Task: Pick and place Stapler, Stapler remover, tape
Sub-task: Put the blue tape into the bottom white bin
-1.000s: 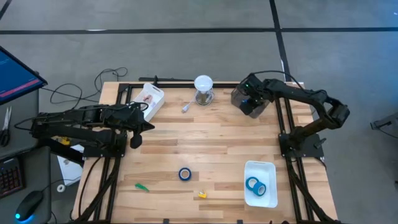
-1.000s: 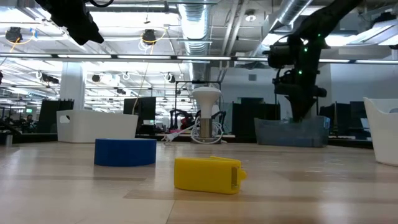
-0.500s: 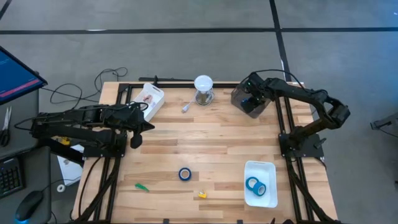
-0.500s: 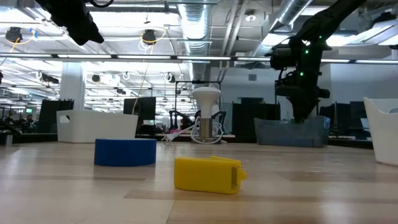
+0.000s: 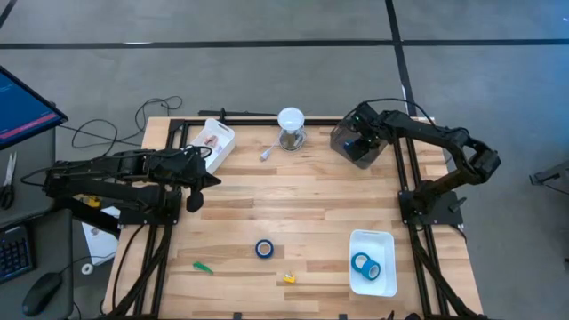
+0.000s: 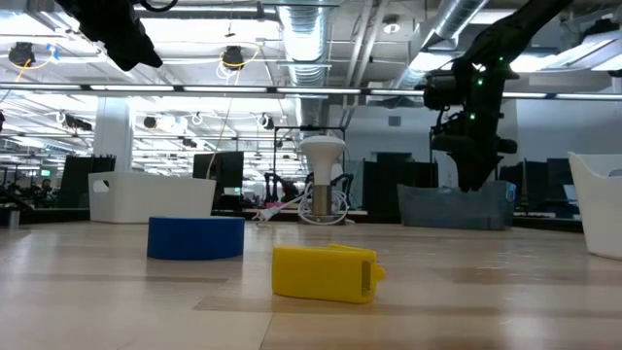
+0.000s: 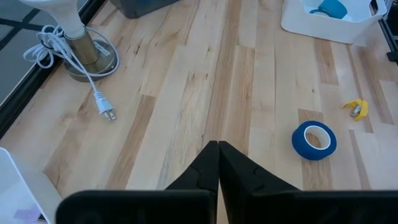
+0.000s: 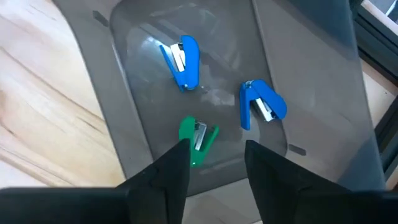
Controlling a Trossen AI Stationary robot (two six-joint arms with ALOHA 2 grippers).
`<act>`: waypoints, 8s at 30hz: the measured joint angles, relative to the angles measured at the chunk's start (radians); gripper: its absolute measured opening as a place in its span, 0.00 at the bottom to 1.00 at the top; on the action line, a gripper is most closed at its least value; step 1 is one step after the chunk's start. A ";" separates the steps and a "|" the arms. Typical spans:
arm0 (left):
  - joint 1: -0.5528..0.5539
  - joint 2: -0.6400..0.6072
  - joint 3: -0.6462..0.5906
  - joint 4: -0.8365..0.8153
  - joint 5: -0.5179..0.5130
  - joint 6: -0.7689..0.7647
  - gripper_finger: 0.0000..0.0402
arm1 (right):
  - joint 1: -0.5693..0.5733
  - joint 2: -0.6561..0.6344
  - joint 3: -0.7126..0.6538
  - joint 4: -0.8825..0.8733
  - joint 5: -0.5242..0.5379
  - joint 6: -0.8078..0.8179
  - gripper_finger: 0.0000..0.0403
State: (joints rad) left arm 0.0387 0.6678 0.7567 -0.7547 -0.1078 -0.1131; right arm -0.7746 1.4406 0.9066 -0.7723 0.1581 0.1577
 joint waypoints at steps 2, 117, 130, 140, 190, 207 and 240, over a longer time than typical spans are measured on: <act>0.000 0.000 0.000 0.000 0.000 0.000 0.00 | 0.003 0.000 0.000 0.000 -0.002 0.000 0.35; -0.358 1.031 0.336 0.197 0.056 -0.560 0.42 | 0.460 -0.284 0.678 -0.507 0.439 -0.135 0.00; -0.358 1.196 0.336 0.227 0.063 -0.581 0.45 | 0.457 -0.312 0.678 -0.507 0.440 -0.143 0.00; -0.358 1.202 0.334 0.242 0.051 -0.573 0.27 | 0.457 -0.318 0.678 -0.507 0.443 -0.192 0.00; 0.023 0.773 0.167 1.176 -0.068 -0.247 0.05 | 0.402 -0.806 -0.236 0.600 -0.554 0.161 0.00; 0.068 0.773 0.167 1.174 -0.071 -0.283 0.05 | 0.483 -0.418 -0.236 1.110 -0.555 0.336 0.38; 0.086 0.772 0.166 1.138 -0.071 -0.313 0.05 | 0.508 -0.142 -0.198 1.458 -0.622 0.465 0.51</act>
State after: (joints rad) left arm 0.1246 1.4402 0.9225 0.3832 -0.1792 -0.4264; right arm -0.2665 1.2983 0.7082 0.6853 -0.4641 0.6228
